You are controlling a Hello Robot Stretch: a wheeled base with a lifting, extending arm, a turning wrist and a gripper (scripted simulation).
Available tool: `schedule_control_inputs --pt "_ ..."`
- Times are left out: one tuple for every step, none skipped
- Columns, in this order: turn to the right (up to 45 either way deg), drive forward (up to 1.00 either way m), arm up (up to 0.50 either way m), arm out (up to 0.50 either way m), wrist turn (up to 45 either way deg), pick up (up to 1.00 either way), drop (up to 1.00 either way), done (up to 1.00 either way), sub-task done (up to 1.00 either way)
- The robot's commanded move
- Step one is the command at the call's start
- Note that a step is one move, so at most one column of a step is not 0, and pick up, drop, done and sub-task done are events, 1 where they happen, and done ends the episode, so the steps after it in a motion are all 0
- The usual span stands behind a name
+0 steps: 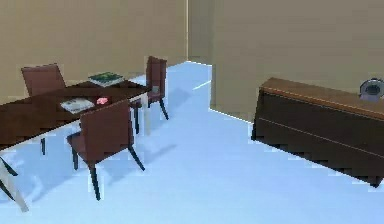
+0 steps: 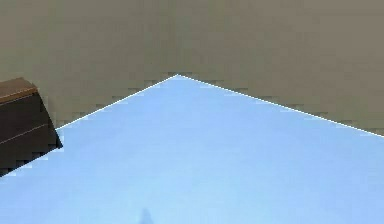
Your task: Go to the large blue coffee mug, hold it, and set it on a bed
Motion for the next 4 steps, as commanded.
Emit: schedule_control_inputs --pt "0.0 1.00 0.00 0.00 0.0 0.00 0.00 0.00 0.00" --pt "0.0 0.55 0.00 0.00 0.0 0.00 0.00 0.00 0.00" --pt "-45.0 0.00 0.00 0.00 0.0 0.00 0.00 0.00 0.00" --pt "-45.0 0.00 0.00 0.00 0.0 0.00 0.00 0.00 0.00"
